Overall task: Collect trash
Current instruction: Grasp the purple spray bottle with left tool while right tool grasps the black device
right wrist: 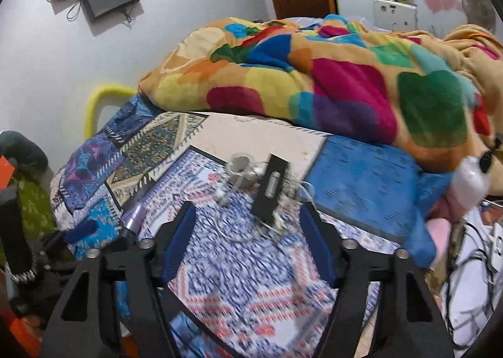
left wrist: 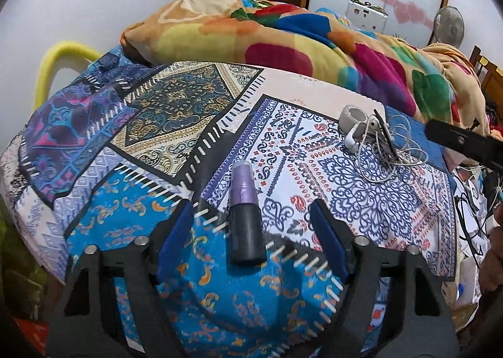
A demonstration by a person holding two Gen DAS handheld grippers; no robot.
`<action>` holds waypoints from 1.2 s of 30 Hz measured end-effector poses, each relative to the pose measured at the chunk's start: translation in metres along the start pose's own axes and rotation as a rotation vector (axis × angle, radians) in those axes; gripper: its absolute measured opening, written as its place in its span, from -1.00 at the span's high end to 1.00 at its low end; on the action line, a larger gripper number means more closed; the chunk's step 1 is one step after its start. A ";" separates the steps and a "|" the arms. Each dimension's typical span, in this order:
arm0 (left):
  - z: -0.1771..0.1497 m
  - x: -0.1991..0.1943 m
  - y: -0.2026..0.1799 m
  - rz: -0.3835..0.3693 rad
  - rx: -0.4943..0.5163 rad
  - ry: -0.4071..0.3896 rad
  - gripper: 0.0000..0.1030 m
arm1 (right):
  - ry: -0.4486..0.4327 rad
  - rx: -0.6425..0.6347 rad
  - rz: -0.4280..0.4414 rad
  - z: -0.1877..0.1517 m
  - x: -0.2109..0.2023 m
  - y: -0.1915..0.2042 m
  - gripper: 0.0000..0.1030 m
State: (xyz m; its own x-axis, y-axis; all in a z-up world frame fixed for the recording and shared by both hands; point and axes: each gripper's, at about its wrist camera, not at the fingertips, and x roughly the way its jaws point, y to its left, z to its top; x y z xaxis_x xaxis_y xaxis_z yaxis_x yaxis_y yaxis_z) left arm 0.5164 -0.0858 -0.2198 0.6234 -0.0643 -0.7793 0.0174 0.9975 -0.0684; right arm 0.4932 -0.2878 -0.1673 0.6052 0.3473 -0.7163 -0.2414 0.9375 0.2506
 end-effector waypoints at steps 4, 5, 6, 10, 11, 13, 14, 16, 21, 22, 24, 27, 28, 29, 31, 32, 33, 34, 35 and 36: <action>0.002 0.012 -0.001 -0.006 0.018 0.009 -0.04 | 0.021 0.001 0.012 0.007 0.023 0.001 0.28; 0.001 0.014 -0.002 -0.008 0.022 0.012 0.07 | 0.027 0.000 0.000 0.008 0.028 0.001 0.33; 0.001 0.016 -0.002 -0.011 0.027 0.015 0.13 | 0.035 0.005 -0.016 0.009 0.034 -0.001 0.36; -0.001 0.020 -0.004 -0.004 0.041 0.008 0.30 | 0.070 0.042 -0.039 0.009 0.052 -0.012 0.44; -0.002 0.021 -0.004 -0.001 0.043 0.005 0.31 | 0.077 0.050 -0.046 0.008 0.055 -0.015 0.44; -0.004 0.022 -0.004 0.004 0.046 -0.002 0.31 | 0.082 0.053 -0.061 0.006 0.059 -0.018 0.44; -0.004 0.023 -0.004 0.004 0.046 -0.003 0.31 | 0.083 0.050 -0.070 0.007 0.062 -0.017 0.44; -0.005 0.025 -0.003 0.007 0.043 0.001 0.33 | 0.088 0.051 -0.075 0.006 0.067 -0.018 0.44; -0.008 0.033 -0.001 0.000 0.029 0.025 0.50 | 0.081 0.092 -0.070 0.003 0.064 -0.024 0.57; -0.008 0.033 -0.002 0.002 0.032 0.028 0.50 | 0.074 0.096 -0.069 0.003 0.061 -0.023 0.57; -0.007 0.033 0.000 -0.012 0.023 0.037 0.50 | 0.060 0.084 -0.075 0.004 0.056 -0.020 0.58; -0.006 0.028 0.003 -0.048 -0.009 0.055 0.50 | 0.036 0.058 -0.085 0.006 0.044 -0.013 0.58; -0.005 0.025 0.003 -0.047 -0.013 0.050 0.50 | 0.025 0.051 -0.084 0.008 0.038 -0.011 0.58; -0.005 0.021 0.003 -0.044 -0.012 0.043 0.50 | 0.018 0.047 -0.083 0.009 0.035 -0.009 0.58; -0.003 0.012 0.003 -0.042 -0.018 0.027 0.51 | 0.001 0.038 -0.077 0.011 0.025 -0.006 0.58; -0.003 0.006 0.002 -0.043 -0.022 0.021 0.51 | -0.007 0.037 -0.071 0.013 0.019 -0.004 0.58; -0.002 0.000 0.002 -0.041 -0.023 0.012 0.50 | -0.014 0.034 -0.065 0.014 0.013 -0.002 0.58; -0.001 -0.007 0.001 -0.037 -0.021 0.001 0.50 | -0.019 0.031 -0.061 0.015 0.009 0.000 0.58; 0.000 -0.013 0.001 -0.033 -0.018 -0.010 0.51 | -0.025 0.027 -0.058 0.016 0.004 0.003 0.58; 0.001 -0.021 0.000 -0.028 -0.014 -0.023 0.50 | -0.032 0.021 -0.056 0.017 -0.002 0.006 0.58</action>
State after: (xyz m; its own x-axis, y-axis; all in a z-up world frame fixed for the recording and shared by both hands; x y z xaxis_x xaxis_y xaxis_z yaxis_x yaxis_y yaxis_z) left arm 0.5039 -0.0839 -0.2024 0.6408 -0.0910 -0.7623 0.0238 0.9948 -0.0987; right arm 0.5034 -0.2828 -0.1537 0.6410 0.2947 -0.7087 -0.1906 0.9555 0.2250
